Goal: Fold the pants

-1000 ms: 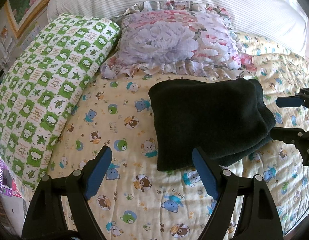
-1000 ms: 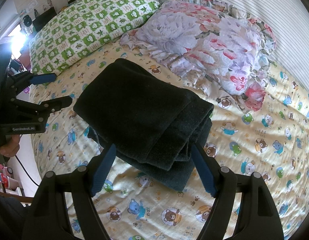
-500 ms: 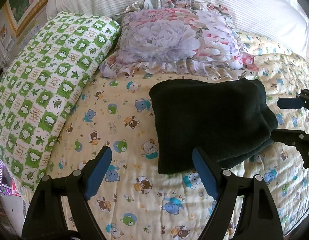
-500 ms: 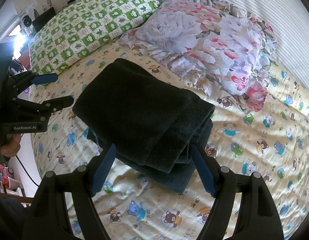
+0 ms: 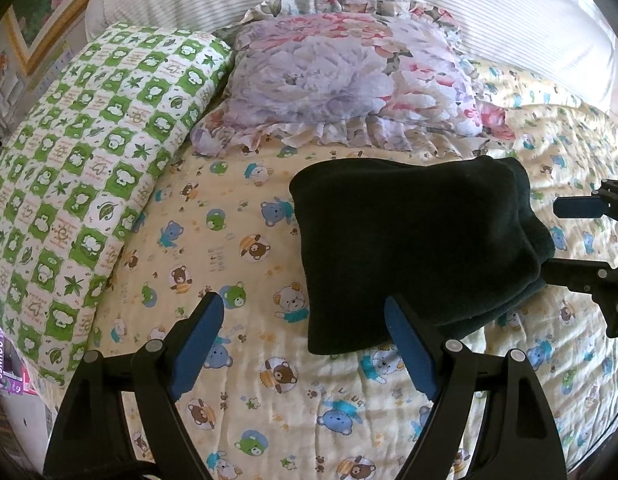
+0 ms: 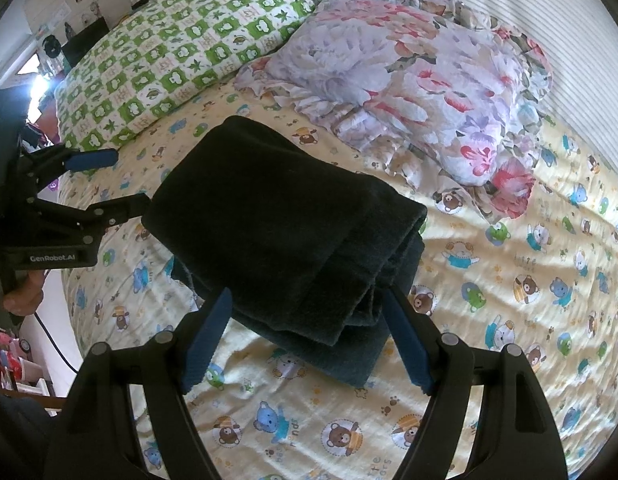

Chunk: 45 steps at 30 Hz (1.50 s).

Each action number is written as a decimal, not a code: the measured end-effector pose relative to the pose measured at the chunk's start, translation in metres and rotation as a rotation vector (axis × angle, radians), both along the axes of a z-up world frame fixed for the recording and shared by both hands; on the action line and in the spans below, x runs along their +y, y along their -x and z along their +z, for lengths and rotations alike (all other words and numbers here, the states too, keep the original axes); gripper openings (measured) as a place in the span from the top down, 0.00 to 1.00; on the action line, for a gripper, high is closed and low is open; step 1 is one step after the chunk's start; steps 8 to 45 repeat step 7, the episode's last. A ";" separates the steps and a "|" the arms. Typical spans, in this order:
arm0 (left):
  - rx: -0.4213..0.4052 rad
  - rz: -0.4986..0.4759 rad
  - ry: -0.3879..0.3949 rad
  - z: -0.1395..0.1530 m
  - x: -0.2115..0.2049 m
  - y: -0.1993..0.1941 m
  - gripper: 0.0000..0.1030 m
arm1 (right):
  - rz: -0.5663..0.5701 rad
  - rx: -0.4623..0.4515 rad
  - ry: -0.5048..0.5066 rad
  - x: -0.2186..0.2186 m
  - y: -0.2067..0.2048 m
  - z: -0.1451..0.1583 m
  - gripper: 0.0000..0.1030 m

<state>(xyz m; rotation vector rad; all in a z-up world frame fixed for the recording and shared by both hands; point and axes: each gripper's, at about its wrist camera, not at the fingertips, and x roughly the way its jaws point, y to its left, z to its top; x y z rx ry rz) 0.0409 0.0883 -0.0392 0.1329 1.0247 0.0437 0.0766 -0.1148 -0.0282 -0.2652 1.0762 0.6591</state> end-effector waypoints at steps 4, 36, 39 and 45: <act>0.012 0.004 0.018 0.000 0.001 -0.003 0.19 | -0.007 0.004 -0.005 -0.002 -0.002 0.001 0.24; 0.015 0.005 0.025 0.000 0.001 -0.004 0.19 | -0.017 0.008 -0.015 -0.004 -0.002 0.001 0.24; 0.015 0.005 0.025 0.000 0.001 -0.004 0.19 | -0.017 0.008 -0.015 -0.004 -0.002 0.001 0.24; 0.015 0.005 0.025 0.000 0.001 -0.004 0.19 | -0.017 0.008 -0.015 -0.004 -0.002 0.001 0.24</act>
